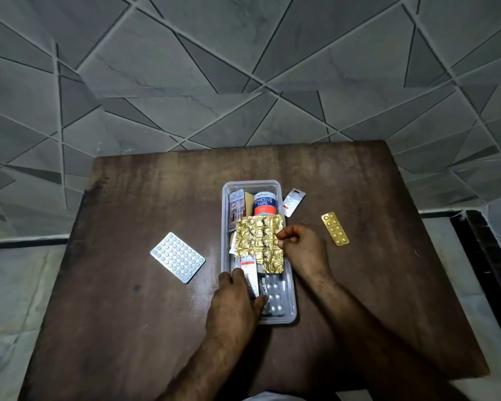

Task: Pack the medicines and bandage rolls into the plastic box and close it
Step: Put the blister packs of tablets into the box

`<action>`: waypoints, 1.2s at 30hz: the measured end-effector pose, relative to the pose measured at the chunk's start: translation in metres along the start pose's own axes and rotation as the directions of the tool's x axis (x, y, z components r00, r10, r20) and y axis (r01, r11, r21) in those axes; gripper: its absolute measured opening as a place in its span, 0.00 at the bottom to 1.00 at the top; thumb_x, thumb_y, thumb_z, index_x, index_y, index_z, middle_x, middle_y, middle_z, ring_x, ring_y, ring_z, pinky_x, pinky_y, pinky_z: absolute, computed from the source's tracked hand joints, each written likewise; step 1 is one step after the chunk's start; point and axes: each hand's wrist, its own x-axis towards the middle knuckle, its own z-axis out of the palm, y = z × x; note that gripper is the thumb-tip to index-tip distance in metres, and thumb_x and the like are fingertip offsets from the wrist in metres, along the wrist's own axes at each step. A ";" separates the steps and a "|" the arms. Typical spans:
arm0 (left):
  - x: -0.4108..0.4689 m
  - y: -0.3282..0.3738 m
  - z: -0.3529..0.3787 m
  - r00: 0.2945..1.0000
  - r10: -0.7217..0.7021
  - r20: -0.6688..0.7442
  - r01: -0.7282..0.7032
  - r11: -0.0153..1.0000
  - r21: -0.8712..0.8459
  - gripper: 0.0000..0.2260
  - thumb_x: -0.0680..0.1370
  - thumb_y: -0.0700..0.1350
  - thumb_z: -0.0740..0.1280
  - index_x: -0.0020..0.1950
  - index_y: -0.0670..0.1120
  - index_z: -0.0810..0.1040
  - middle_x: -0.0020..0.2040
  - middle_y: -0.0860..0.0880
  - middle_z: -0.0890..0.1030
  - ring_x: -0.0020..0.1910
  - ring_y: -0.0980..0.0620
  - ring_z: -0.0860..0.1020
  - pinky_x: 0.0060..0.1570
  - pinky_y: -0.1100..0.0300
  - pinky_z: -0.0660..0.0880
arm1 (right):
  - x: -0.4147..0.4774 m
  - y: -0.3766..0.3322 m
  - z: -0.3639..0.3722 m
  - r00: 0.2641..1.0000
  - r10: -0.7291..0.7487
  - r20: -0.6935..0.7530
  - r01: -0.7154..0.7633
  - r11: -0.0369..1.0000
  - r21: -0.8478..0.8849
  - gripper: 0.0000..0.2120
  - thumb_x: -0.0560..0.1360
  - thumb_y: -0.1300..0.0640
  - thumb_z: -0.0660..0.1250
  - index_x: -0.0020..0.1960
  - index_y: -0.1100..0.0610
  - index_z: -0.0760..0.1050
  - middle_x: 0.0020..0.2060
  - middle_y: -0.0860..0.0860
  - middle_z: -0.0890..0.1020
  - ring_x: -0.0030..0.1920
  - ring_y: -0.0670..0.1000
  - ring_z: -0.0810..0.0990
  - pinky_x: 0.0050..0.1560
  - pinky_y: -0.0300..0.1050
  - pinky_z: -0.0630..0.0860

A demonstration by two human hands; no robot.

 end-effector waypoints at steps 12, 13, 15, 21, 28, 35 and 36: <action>0.006 0.005 0.003 0.995 -0.011 0.100 0.002 0.996 0.091 0.25 0.75 0.56 0.68 0.67 0.47 0.66 0.62 0.44 0.71 0.58 0.42 0.77 0.53 0.51 0.76 | -0.009 -0.005 0.005 0.940 -0.291 0.180 0.342 0.779 -0.526 0.12 0.74 0.60 0.64 0.57 0.55 0.79 0.51 0.58 0.79 0.50 0.58 0.79 0.52 0.45 0.74; 0.007 0.005 0.003 0.995 -0.005 0.103 -0.005 0.995 0.098 0.26 0.76 0.56 0.67 0.69 0.47 0.65 0.63 0.44 0.71 0.58 0.42 0.78 0.53 0.51 0.76 | -0.009 -0.005 0.006 0.937 -0.290 0.193 0.349 0.767 -0.539 0.13 0.75 0.60 0.63 0.57 0.55 0.79 0.52 0.58 0.78 0.50 0.58 0.79 0.52 0.45 0.74; 0.009 0.003 0.003 0.996 0.028 0.087 -0.037 0.993 0.112 0.25 0.76 0.57 0.66 0.69 0.47 0.66 0.63 0.45 0.72 0.57 0.43 0.78 0.52 0.52 0.76 | -0.010 -0.004 0.007 0.929 -0.306 0.207 0.368 0.736 -0.567 0.13 0.75 0.60 0.63 0.57 0.55 0.79 0.53 0.57 0.76 0.50 0.58 0.79 0.53 0.46 0.75; 0.021 -0.004 -0.009 0.992 0.121 -0.025 -0.118 0.990 0.083 0.17 0.79 0.55 0.63 0.63 0.46 0.71 0.59 0.46 0.75 0.53 0.44 0.79 0.48 0.55 0.74 | -0.012 -0.003 0.006 0.925 -0.317 0.208 0.378 0.731 -0.569 0.11 0.75 0.59 0.63 0.55 0.55 0.80 0.54 0.55 0.73 0.50 0.56 0.79 0.55 0.47 0.76; 0.054 -0.024 -0.037 0.939 -0.001 -0.345 -0.068 0.980 -0.187 0.14 0.77 0.53 0.68 0.55 0.45 0.78 0.50 0.48 0.80 0.44 0.51 0.77 0.43 0.61 0.68 | 0.020 -0.014 -0.020 0.962 -0.269 0.049 0.261 0.849 -0.460 0.09 0.75 0.57 0.66 0.52 0.55 0.82 0.48 0.54 0.79 0.50 0.52 0.78 0.51 0.42 0.72; 0.102 -0.095 -0.029 0.865 -0.421 -0.272 0.392 0.907 -0.155 0.27 0.71 0.57 0.72 0.61 0.39 0.73 0.57 0.32 0.77 0.56 0.31 0.75 0.53 0.44 0.74 | 0.080 0.007 -0.039 0.996 -0.024 -0.081 -0.005 0.939 -0.343 0.07 0.72 0.55 0.71 0.48 0.58 0.81 0.48 0.56 0.85 0.50 0.57 0.82 0.49 0.43 0.73; 0.105 -0.103 -0.026 0.851 -0.456 -0.263 0.429 0.890 -0.155 0.29 0.71 0.59 0.72 0.61 0.39 0.73 0.57 0.31 0.77 0.56 0.30 0.75 0.53 0.43 0.74 | 0.086 0.009 -0.039 0.996 0.002 -0.090 -0.032 0.942 -0.334 0.08 0.72 0.54 0.71 0.48 0.59 0.81 0.49 0.57 0.85 0.51 0.58 0.81 0.48 0.42 0.72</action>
